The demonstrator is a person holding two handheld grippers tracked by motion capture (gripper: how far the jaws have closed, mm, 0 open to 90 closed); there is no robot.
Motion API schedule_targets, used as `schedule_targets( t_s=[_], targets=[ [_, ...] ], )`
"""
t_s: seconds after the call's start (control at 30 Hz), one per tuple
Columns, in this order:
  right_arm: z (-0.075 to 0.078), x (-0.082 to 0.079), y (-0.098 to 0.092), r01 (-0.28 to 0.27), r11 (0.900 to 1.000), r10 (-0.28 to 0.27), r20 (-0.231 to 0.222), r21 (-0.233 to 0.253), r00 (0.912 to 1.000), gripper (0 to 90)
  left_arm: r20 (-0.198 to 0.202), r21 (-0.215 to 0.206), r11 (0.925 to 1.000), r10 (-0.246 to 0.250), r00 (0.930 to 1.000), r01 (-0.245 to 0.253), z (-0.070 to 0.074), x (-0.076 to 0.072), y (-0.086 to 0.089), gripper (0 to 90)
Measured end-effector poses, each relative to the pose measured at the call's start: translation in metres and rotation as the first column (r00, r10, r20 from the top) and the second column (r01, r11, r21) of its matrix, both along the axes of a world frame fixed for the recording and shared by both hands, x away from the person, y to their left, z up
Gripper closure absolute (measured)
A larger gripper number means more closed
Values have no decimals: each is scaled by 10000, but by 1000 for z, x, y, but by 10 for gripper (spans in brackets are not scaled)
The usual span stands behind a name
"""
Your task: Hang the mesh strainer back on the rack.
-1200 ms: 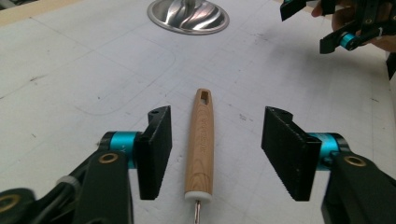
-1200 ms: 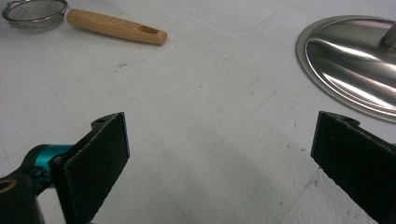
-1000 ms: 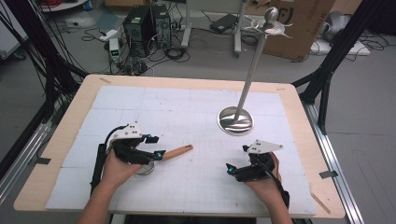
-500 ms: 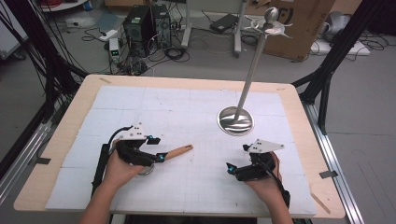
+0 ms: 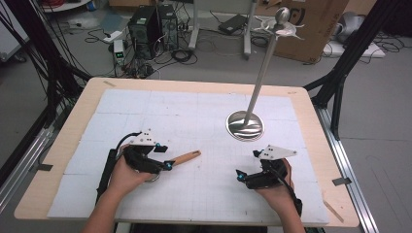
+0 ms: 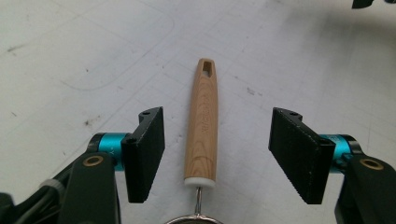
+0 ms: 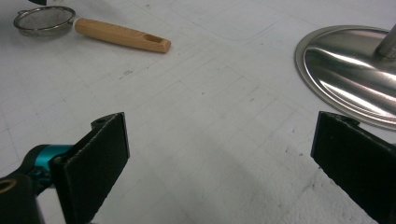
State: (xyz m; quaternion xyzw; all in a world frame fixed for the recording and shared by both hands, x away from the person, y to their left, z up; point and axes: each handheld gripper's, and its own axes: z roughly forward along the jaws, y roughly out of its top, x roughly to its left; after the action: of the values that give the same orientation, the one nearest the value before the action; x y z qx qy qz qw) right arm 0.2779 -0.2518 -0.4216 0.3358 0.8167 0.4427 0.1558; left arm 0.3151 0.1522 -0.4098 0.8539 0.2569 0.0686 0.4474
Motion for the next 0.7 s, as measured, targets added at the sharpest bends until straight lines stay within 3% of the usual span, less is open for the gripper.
schedule_targets(
  t_s=[0.33, 0.5, 0.7],
  targets=[
    [2, -1, -2, -7, 9999, 6, 106, 106, 9999, 31, -481, 985, 9948, -204, 9986, 251, -9, 9, -15, 405],
    [2, -1, -1, 5, 10000, -6, 86, 66, 10000, 31, -732, 1516, 9876, -290, 9969, 399, -15, 11, -21, 440],
    [2, -1, -1, 0, 10000, 0, 44, 89, 10000, 31, -911, 2296, 9718, -342, 9953, 544, -19, 15, -27, 482]
  ],
)
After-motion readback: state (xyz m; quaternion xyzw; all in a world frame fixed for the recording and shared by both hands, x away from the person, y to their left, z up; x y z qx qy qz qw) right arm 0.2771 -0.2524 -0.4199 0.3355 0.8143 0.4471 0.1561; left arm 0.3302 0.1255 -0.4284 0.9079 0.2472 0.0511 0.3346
